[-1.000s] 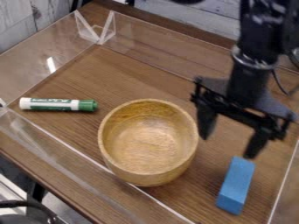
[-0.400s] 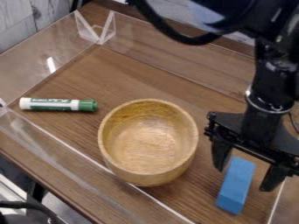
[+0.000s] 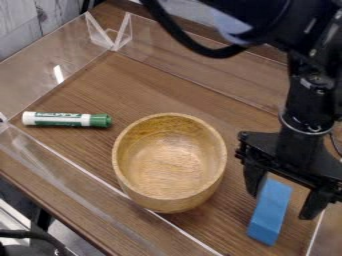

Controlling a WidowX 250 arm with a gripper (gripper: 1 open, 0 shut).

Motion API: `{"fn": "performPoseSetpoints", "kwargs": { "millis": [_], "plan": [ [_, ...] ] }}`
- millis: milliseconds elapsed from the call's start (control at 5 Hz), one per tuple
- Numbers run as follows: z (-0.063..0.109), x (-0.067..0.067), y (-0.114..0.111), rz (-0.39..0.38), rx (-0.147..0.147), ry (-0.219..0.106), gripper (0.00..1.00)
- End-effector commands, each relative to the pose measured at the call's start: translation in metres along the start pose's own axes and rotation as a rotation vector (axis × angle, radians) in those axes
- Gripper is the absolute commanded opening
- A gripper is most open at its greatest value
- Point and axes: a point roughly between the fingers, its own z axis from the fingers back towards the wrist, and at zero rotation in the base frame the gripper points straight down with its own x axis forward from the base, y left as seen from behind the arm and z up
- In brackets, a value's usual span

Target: Put the blue block in the brown bowl

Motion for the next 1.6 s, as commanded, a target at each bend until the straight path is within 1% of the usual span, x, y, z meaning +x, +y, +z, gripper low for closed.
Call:
{"fn": "performPoseSetpoints", "kwargs": {
  "millis": [0, 800, 1400],
  "plan": [
    [0.0064, 0.0045, -0.0039, -0.005, -0.022, -0.044, 1.0],
    [0.0091, 0.0086, -0.0023, -0.013, -0.038, -0.099, 1.0],
    [0.0091, 0.0108, -0.0012, -0.016, -0.043, -0.124, 1.0]
  ]
}}
